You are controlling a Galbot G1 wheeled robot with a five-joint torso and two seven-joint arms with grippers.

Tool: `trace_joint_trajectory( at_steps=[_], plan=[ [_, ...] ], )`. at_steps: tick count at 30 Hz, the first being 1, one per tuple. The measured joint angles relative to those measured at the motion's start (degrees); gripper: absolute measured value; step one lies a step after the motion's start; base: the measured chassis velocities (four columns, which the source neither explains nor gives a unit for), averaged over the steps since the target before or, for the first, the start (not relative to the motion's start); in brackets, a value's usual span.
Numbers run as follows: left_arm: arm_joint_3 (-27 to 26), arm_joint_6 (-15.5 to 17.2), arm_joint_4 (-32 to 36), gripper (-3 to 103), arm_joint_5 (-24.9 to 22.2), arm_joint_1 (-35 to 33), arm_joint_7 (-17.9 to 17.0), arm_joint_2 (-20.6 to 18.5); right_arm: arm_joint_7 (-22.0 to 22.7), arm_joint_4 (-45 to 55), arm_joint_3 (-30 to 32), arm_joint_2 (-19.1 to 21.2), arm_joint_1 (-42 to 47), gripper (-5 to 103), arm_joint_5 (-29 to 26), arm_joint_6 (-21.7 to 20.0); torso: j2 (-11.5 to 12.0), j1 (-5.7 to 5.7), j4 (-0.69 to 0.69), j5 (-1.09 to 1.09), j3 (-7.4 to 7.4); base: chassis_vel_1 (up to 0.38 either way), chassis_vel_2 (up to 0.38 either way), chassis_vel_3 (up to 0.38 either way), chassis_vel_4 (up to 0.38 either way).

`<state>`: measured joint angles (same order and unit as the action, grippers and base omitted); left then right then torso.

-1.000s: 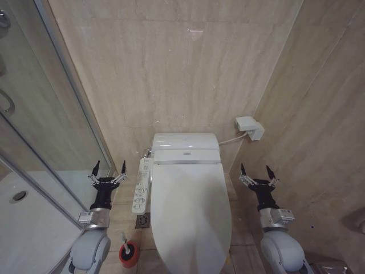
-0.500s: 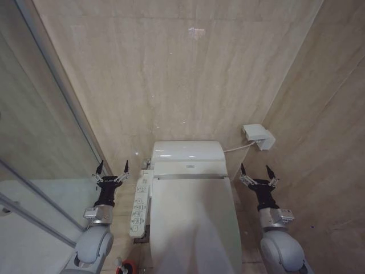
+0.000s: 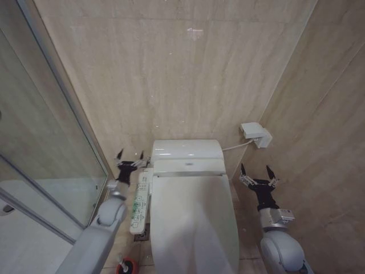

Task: Open the toilet lid, clean the toilet bowl with a toilet brush, close the toilet lid, and flush.

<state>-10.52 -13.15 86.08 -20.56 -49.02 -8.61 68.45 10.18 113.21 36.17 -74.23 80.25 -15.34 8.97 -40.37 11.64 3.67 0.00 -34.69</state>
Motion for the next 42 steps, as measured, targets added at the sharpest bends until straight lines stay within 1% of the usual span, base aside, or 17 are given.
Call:
trace_joint_trajectory(
  at_steps=[2, 5, 9, 11, 15, 16, 17, 19, 23, 24, 29, 30, 35, 37, 38, 40, 42],
  plan=[
    [1.5, -0.1, -1.6, 100, -0.4, 1.5, 0.1, 0.0, 0.0, 0.0, 0.0, 0.0, 0.0, 100, 0.0, 0.0, 0.0, 0.00, 0.01, 0.00, 0.00, 0.000, 0.000, 0.000, 0.000],
    [4.8, -1.1, -6.2, 100, -0.8, 5.6, 0.7, 0.0, 0.0, 0.0, 0.0, 0.0, 0.0, 100, 0.0, 0.0, 0.0, 0.00, 0.01, 0.00, 0.00, 0.000, 0.000, 0.000, 0.000],
    [6.1, -1.9, -9.6, 100, -1.4, 8.7, 1.3, -0.4, 0.0, 0.0, 0.0, 0.0, 0.0, 100, 0.0, 0.0, 0.0, 0.00, 0.01, 0.00, 0.00, 0.000, 0.000, 0.000, 0.000],
    [6.1, -2.2, -10.1, 100, -1.5, 9.0, 1.7, -0.9, 0.0, 0.0, 0.0, 0.0, 0.0, 100, 0.0, 0.0, 0.0, 0.00, 0.01, 0.00, 0.00, 0.000, 0.000, 0.000, 0.000],
    [5.4, -4.3, -11.9, 100, -1.7, 8.9, 4.9, -3.9, 0.0, 0.0, 0.0, 0.0, 0.0, 100, 0.0, 0.0, 0.0, -0.01, -0.01, -0.01, 0.00, 0.000, 0.000, 0.000, 0.000],
    [5.4, -4.3, -11.9, 100, -1.7, 8.9, 4.9, -3.9, 0.0, 0.0, 0.0, 0.0, 0.0, 100, 0.0, 0.0, 0.0, -0.01, -0.01, -0.01, 0.00, 0.000, 0.000, 0.000, 0.000],
    [4.8, -5.5, -12.5, 86, -1.6, 8.7, 6.2, -4.7, 0.0, 0.0, 0.0, 0.0, 0.0, 100, 0.0, 0.0, 0.0, -0.01, -0.02, -0.01, 0.00, 0.000, 0.000, 0.000, 0.000],
    [3.7, -6.9, -13.3, 86, -1.4, 8.1, 7.8, -5.9, 0.0, 0.0, 0.0, 0.0, 0.0, 100, 0.0, 0.0, 0.0, -0.01, -0.01, -0.01, 0.00, 0.000, 0.000, 0.000, 0.000],
    [2.4, -7.9, -13.9, 86, -1.1, 7.2, 8.6, -7.4, 0.0, 0.0, 0.0, 0.0, 0.0, 100, 0.0, 0.0, 0.0, -0.01, -0.01, -0.02, 0.00, 0.000, 0.000, 0.000, 0.000],
    [2.0, -8.4, -14.2, 59, -0.9, 6.8, 8.9, -7.8, 0.0, 0.0, 0.0, 0.0, 0.0, 100, 0.0, 0.0, 0.0, -0.01, 0.00, -0.01, 0.01, 0.000, 0.000, 0.000, 0.000],
    [1.3, -10.8, -14.9, 59, 0.4, 5.0, 10.7, -9.4, 0.0, 0.0, 0.0, 0.0, 0.0, 100, 0.0, 0.0, 0.0, -0.01, 0.00, -0.02, 0.01, 0.000, 0.000, 0.000, 0.000],
    [1.3, -11.3, -15.1, 32, 0.9, 4.6, 11.2, -9.7, 0.0, 0.0, 0.0, 0.0, 0.0, 100, 0.0, 0.0, 0.0, -0.01, 0.00, -0.02, 0.01, 0.000, 0.000, 0.000, 0.000],
    [1.4, -12.9, -15.7, 32, 2.9, 3.8, 13.1, -10.4, 0.0, 0.0, 0.0, 0.0, 0.0, 100, 0.0, 0.0, 0.0, -0.01, 0.00, -0.02, 0.01, 0.000, 0.000, 0.000, 0.000],
    [1.4, -14.7, -16.8, 32, 4.2, 3.8, 14.7, -10.7, 0.0, 0.0, 0.0, 0.0, 0.0, 100, 0.0, 0.0, 0.0, -0.01, 0.00, -0.01, 0.01, 0.000, 0.000, 0.000, 0.000],
    [1.4, -15.7, -17.6, 6, 5.0, 3.9, 15.8, -10.7, 0.0, 0.0, 0.0, 0.0, 0.0, 100, 0.0, 0.0, 0.0, -0.01, 0.00, -0.01, 0.01, 0.000, 0.000, 0.000, 0.000],
    [1.4, -16.6, -18.2, 6, 5.5, 4.1, 16.7, -10.8, 0.0, 0.0, 0.0, 0.0, 0.0, 100, 0.0, 0.0, 0.0, -0.01, 0.00, -0.01, 0.01, 0.000, 0.000, 0.000, 0.000],
    [1.4, -18.9, -20.2, 6, 7.0, 4.7, 19.5, -10.7, 0.0, 0.0, 0.0, 0.0, 0.0, 100, 0.0, 0.0, 0.0, -0.01, 0.00, -0.01, 0.01, 0.000, 0.000, 0.000, 0.000]
  ],
)
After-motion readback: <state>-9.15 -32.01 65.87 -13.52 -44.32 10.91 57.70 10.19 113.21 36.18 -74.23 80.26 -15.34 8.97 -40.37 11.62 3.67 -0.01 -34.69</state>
